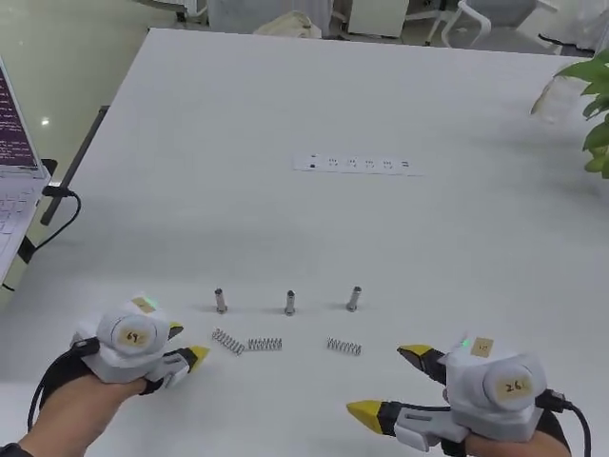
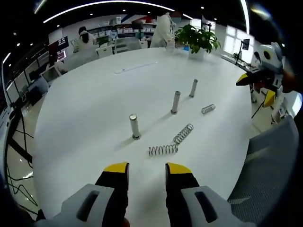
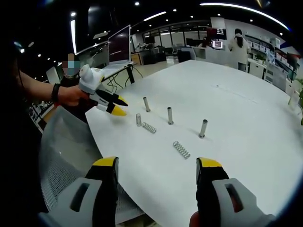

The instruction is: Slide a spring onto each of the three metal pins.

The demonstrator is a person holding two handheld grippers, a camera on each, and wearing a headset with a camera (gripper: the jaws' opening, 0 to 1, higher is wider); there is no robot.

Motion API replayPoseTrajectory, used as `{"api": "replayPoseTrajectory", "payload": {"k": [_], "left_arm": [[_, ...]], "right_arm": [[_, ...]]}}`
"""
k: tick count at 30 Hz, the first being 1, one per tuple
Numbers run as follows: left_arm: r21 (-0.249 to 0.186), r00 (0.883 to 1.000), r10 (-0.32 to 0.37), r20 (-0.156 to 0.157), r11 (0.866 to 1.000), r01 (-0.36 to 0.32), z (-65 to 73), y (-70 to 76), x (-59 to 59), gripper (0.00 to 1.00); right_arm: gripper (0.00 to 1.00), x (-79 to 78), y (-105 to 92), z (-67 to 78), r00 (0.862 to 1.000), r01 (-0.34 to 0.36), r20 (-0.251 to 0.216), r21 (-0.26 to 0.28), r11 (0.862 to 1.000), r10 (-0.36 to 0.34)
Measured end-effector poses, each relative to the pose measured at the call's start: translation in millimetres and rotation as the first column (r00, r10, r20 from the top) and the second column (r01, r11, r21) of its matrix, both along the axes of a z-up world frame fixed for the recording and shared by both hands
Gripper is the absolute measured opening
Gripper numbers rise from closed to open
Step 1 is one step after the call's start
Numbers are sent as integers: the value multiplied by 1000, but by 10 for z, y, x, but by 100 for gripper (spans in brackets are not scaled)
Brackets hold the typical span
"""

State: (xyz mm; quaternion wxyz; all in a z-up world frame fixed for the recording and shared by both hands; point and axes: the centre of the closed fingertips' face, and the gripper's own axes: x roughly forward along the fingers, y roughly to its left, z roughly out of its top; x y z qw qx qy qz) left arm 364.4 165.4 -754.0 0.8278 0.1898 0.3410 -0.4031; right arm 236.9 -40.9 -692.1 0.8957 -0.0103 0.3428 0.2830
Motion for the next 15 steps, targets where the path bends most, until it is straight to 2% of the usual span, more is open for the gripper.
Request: {"api": "replayPoseTrajectory", "payload": {"k": [2, 3, 6, 10, 15], "left_arm": [[16, 999, -32, 7, 999, 32, 5, -15, -6, 24], [40, 997, -70, 21, 997, 69, 5, -25, -4, 24], [43, 992, -122, 5, 992, 122, 5, -75, -43, 25], [90, 979, -205, 22, 975, 202, 13, -130, -60, 26], [115, 962, -271, 31, 957, 266, 31, -215, -46, 27]], "right_arm": [[65, -2, 5, 1, 1000, -2, 0, -1, 1000, 2], [65, -1, 9, 3, 1000, -3, 0, 0, 1000, 3], [65, 0, 9, 1, 1000, -3, -1, 1, 1000, 3], [65, -11, 19, -7, 1000, -5, -4, 0, 1000, 5], [65, -26, 7, -20, 1000, -2, -7, 1, 1000, 2]]}}
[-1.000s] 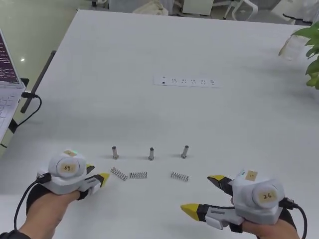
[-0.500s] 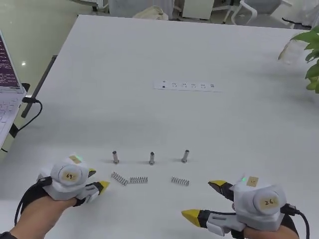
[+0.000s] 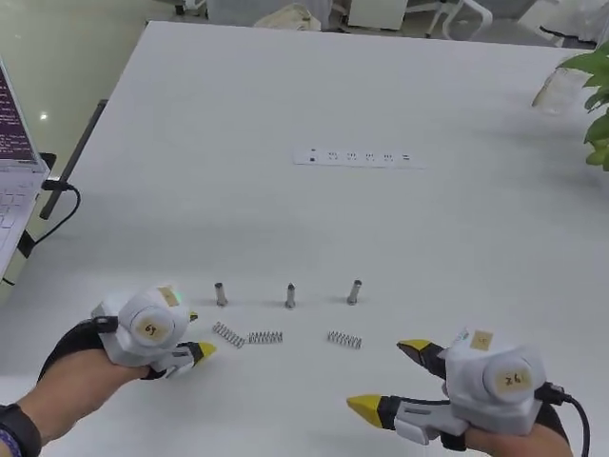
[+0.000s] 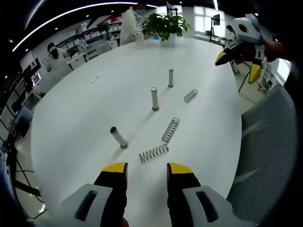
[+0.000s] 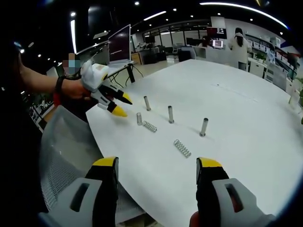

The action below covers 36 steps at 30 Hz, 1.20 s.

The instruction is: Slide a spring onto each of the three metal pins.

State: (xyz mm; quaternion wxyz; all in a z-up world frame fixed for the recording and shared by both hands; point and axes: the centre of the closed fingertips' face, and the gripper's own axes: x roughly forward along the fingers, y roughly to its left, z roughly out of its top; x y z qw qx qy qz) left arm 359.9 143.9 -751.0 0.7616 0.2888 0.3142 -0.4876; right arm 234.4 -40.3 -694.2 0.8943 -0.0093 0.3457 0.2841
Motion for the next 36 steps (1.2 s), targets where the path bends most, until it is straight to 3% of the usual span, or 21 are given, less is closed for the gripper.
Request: {"api": "replayPoseTrajectory", "payload": {"k": [3, 6, 15, 22, 28, 36], "left_arm": [[18, 999, -44, 6, 999, 44, -7, -47, 6, 27], [20, 997, -74, -15, 997, 74, -22, -98, -9, 27], [31, 990, -137, -36, 990, 138, -69, -210, 6, 26], [41, 981, -180, -74, 982, 183, -163, -301, -55, 25], [55, 977, -186, -104, 980, 193, -255, -313, -76, 23], [77, 976, -185, -115, 978, 195, -310, -272, -76, 20]], "right_arm": [[65, -9, -13, 1, 1000, 5, -1, 2, 1000, -5], [65, -13, -31, -8, 1000, 9, -2, 3, 1000, -9], [66, -47, -43, -14, 1000, 14, -9, 4, 1000, -14], [65, -61, -51, -29, 1000, 17, -15, 5, 1000, -17], [65, -51, -47, -35, 1000, 23, -15, 12, 1000, -23], [65, -55, -36, -39, 1000, 19, -17, 10, 1000, -19]]}}
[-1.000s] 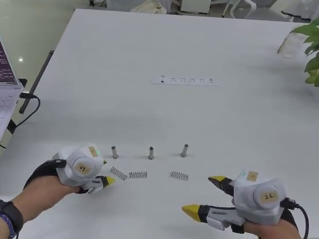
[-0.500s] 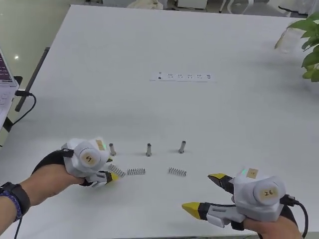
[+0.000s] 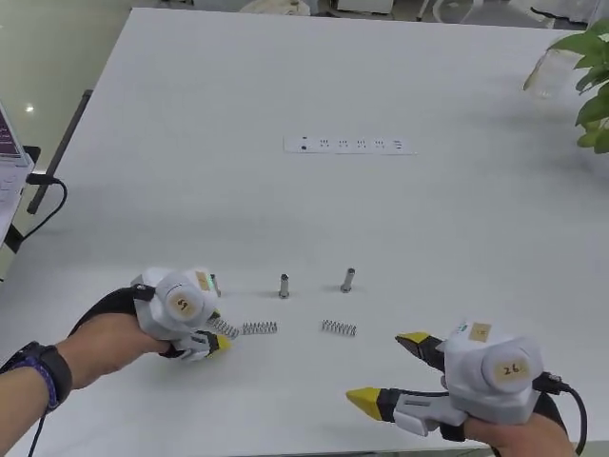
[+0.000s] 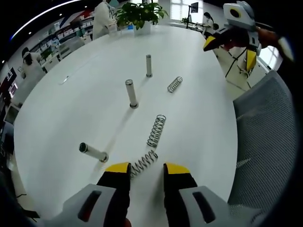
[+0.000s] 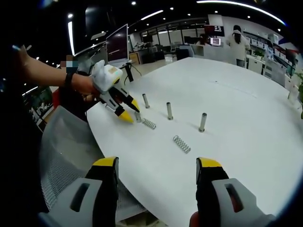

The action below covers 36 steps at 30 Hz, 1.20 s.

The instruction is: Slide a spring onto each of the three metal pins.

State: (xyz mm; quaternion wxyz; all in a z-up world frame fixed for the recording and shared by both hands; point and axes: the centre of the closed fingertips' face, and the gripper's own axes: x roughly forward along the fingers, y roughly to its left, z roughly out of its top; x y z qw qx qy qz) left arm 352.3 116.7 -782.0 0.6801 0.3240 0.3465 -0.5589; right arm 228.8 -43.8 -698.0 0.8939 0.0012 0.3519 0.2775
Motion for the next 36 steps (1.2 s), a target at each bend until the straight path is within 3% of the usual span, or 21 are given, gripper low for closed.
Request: {"api": "replayPoseTrajectory", "payload": {"k": [13, 26, 32, 36], "left_arm": [[25, 999, 30, -15, 999, -30, -61, 192, -17, 14], [47, 999, 26, -33, 999, -24, -129, 322, -145, 5], [16, 995, 81, -56, 997, -80, -125, 293, -152, 4], [14, 995, 84, -52, 996, -83, -122, 290, -151, 3]], "right_arm": [[64, 7, 6, 12, 1000, -6, 4, -2, 1000, 6], [64, 48, 49, 49, 1000, -21, 10, -4, 1000, 21], [64, 48, 74, 41, 999, -33, 7, -7, 999, 33], [64, 52, 80, 40, 999, -34, 8, -6, 999, 34]]}}
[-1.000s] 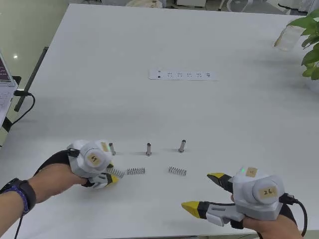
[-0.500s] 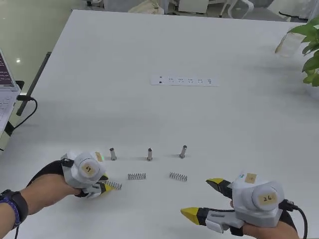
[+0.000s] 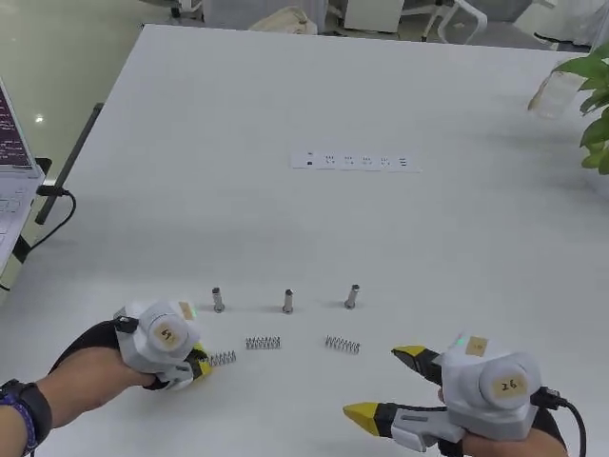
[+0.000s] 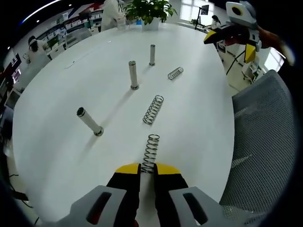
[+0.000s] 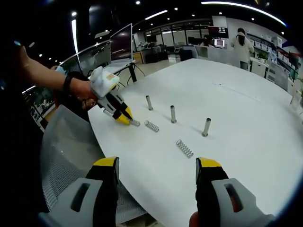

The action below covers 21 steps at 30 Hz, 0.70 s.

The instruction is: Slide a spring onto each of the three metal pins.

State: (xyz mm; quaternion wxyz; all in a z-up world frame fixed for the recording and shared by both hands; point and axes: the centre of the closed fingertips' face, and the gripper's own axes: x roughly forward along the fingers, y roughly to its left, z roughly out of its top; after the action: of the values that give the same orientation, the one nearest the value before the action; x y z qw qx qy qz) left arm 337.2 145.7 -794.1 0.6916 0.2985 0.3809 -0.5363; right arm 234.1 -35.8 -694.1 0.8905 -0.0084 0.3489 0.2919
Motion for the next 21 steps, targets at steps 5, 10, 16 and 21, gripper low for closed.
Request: {"api": "replayPoseTrajectory", "payload": {"k": [5, 10, 16, 21], "left_arm": [[-19, 998, 46, -39, 999, -46, 0, -14, -36, 3], [-31, 998, 48, -38, 998, -49, 35, -33, -112, 2], [-51, 997, 65, -36, 996, -66, 94, -38, -171, 2], [-72, 997, 75, -22, 994, -76, 195, -38, -196, 2]], "right_arm": [[64, -12, -16, -22, 1000, 7, -2, 2, 1000, -7], [64, -56, -31, -56, 1000, 11, -14, 3, 1000, -11], [64, -71, -32, -56, 1000, 12, -15, 7, 1000, -12], [64, -67, -29, -54, 1000, 11, -12, 7, 1000, -11]]}}
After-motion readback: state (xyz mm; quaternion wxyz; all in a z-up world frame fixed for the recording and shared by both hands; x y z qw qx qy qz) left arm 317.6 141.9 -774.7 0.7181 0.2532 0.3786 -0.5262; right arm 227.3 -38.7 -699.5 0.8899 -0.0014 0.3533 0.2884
